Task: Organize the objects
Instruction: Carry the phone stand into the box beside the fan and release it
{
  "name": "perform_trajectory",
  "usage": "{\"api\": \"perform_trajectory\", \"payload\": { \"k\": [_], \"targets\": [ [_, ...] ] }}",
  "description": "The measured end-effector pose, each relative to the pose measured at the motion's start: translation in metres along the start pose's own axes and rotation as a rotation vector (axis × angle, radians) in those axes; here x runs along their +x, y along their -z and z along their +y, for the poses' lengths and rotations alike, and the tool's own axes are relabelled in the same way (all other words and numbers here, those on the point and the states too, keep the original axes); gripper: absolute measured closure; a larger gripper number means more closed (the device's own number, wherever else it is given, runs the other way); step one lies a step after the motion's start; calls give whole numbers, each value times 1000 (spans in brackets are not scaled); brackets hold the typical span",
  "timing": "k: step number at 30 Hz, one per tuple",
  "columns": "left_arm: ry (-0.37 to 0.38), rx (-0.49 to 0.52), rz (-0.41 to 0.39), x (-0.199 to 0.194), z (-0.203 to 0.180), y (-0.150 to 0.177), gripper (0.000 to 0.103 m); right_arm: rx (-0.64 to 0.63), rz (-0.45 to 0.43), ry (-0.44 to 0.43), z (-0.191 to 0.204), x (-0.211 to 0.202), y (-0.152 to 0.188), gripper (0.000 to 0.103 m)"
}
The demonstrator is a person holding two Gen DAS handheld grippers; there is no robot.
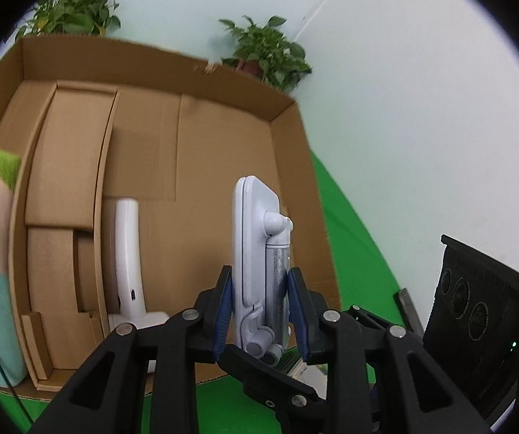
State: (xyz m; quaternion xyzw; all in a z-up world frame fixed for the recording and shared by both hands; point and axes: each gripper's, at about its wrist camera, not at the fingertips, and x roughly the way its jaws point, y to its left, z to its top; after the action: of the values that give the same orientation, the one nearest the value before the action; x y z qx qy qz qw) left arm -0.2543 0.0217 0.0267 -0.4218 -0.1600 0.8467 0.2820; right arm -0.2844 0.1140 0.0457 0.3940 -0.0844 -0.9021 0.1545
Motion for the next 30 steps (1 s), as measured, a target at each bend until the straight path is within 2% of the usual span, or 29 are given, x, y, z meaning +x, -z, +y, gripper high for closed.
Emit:
{"api": "perform_trajectory", "payload": {
  "k": [9, 11, 12, 14, 17, 18, 19, 23, 30],
  "targets": [
    [-95, 3, 76, 39, 11, 17, 74, 89, 118, -58, -34, 51, 15, 40],
    [-123, 8, 95, 44, 14, 21, 74, 93, 139, -67, -36, 61, 17, 40],
    [-136, 2, 104, 47, 16, 22, 74, 95, 146, -70, -28, 56, 33, 40],
    [-152, -30, 120, 52, 23, 23, 74, 103, 164, -75, -28, 65, 37, 39],
    [-165, -45, 143, 57, 28, 25, 74, 89, 174, -49, -27, 69, 44, 39],
    [-171, -46, 152, 58, 29, 26, 81, 83, 177, -44, -27, 70, 45, 39],
    [-179, -43, 166, 60, 29, 26, 82, 78, 177, -46, -27, 70, 45, 60],
    [-193, -24, 172, 59, 29, 24, 82, 77, 192, -34, -28, 72, 44, 59],
    [-230, 16, 139, 41, 30, 25, 82, 57, 200, -48, -22, 74, 47, 55]
  ]
}}
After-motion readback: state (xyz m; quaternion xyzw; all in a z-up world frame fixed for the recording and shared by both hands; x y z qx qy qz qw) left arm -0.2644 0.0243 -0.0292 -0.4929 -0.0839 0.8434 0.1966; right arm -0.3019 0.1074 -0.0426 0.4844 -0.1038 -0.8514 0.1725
